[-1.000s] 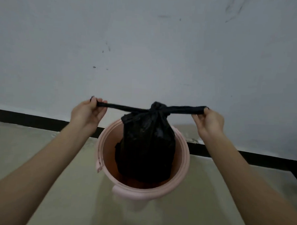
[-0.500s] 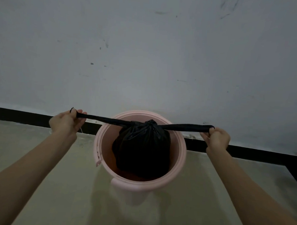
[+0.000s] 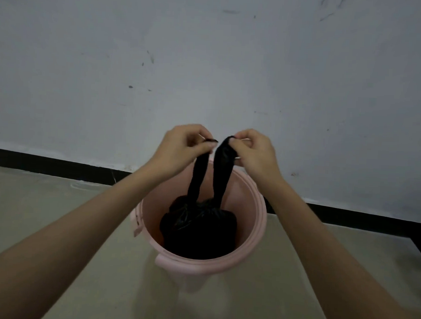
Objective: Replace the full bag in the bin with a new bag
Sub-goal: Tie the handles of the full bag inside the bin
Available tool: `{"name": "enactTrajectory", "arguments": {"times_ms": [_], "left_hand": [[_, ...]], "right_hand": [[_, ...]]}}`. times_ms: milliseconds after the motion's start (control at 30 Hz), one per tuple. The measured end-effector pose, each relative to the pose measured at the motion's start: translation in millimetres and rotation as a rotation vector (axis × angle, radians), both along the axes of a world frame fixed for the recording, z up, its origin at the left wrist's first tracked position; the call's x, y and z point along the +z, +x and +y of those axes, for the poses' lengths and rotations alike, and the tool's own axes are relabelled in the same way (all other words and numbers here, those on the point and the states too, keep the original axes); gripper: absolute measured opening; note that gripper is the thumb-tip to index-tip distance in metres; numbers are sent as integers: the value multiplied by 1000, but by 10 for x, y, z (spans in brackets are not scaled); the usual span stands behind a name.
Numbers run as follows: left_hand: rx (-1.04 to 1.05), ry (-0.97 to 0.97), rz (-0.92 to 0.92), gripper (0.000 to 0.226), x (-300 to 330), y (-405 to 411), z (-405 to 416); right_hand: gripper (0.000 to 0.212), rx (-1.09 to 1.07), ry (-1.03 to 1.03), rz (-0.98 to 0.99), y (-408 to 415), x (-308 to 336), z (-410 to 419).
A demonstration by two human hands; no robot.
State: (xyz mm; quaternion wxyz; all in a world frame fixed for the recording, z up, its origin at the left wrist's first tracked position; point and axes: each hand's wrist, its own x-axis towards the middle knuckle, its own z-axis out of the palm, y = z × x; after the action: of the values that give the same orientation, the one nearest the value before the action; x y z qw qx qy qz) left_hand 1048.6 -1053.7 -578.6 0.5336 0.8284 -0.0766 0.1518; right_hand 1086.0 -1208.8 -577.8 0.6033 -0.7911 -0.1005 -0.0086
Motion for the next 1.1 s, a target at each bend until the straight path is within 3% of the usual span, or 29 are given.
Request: {"name": "enactTrajectory", "arguments": {"times_ms": [133,233,400,600,700,767,967,1100], "left_hand": [[-59,71,55,6,-114,1,-89],[-76,75,82,10,-122,-21,-72],[91,-229,130,9,-104,-20,-92],[150,-343,165,11,-38,-13,-220],[241,-308,186,14,-52,29,-198],[213,-258,200,15,-43,44,-172],[-61,-145,274,20,-40,17,0],[-235,66,381,11,-40,10,45]], "right_hand": [[10,98,-4,118,-27,-110,64],[16,99,-29,128,-13,-125,22],[15,185,5,165,-20,-91,-37],[10,245,52,185,-63,-42,-22],[22,347,34,182,-104,-3,-17],[30,293,-97,74,-109,-14,-8],[20,261,-164,-6,-68,-4,-88],[18,313,-225,-12,-76,21,-123]]}}
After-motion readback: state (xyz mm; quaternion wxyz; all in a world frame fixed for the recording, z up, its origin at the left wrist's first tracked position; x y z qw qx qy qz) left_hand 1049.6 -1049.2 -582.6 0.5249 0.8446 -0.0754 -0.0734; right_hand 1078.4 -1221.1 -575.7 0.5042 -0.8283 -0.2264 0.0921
